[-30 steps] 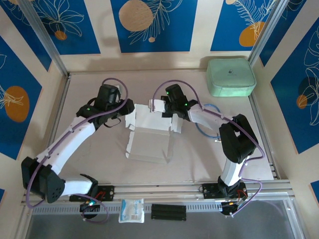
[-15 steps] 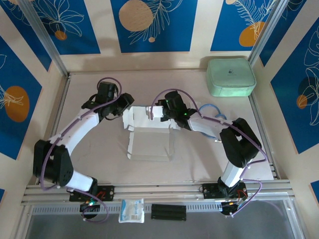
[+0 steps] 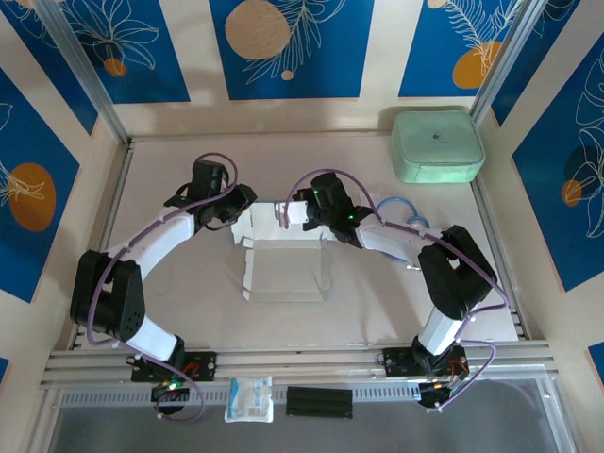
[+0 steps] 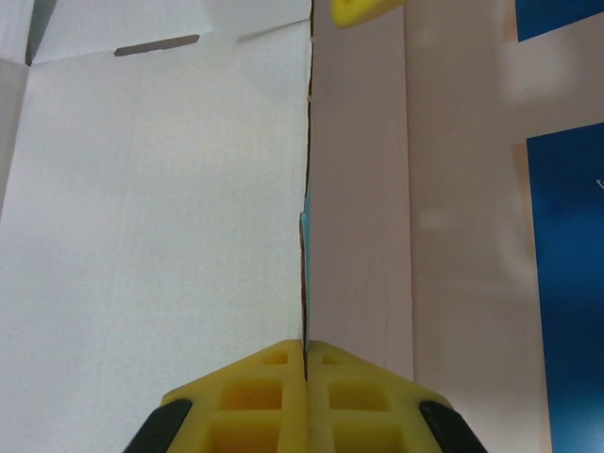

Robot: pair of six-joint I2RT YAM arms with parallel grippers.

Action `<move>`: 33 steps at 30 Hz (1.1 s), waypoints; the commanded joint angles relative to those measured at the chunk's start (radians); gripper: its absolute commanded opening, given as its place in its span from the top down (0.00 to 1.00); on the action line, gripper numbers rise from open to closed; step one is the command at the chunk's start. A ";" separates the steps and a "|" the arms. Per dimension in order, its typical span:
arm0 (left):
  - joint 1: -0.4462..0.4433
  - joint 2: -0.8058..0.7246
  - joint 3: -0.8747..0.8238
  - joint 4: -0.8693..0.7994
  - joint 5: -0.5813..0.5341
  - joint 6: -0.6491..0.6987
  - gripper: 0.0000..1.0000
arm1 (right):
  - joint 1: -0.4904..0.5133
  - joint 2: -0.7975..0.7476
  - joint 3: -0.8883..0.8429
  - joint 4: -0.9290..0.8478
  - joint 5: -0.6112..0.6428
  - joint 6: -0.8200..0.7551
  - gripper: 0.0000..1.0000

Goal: Fold the paper box

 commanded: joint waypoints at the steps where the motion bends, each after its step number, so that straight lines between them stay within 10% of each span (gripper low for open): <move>1: 0.005 0.017 -0.010 0.032 0.045 -0.001 0.77 | 0.014 -0.010 0.005 0.020 -0.010 -0.010 0.99; 7: 0.004 0.019 -0.011 0.045 0.050 0.000 0.85 | 0.017 -0.013 0.006 0.017 0.004 -0.004 0.99; 14: -0.010 -0.117 -0.024 -0.045 -0.090 0.217 0.54 | 0.012 -0.022 -0.007 0.056 0.057 -0.037 0.99; 18: -0.087 -0.288 -0.161 -0.055 -0.321 0.438 0.55 | 0.014 -0.045 -0.021 0.052 0.066 -0.069 0.99; 22: -0.153 -0.416 -0.362 0.053 -0.286 0.552 0.63 | 0.014 -0.066 -0.043 0.053 0.074 -0.074 0.99; 33: -0.201 -0.085 -0.278 0.069 -0.272 0.705 0.65 | 0.032 -0.081 -0.077 0.057 0.100 -0.072 0.99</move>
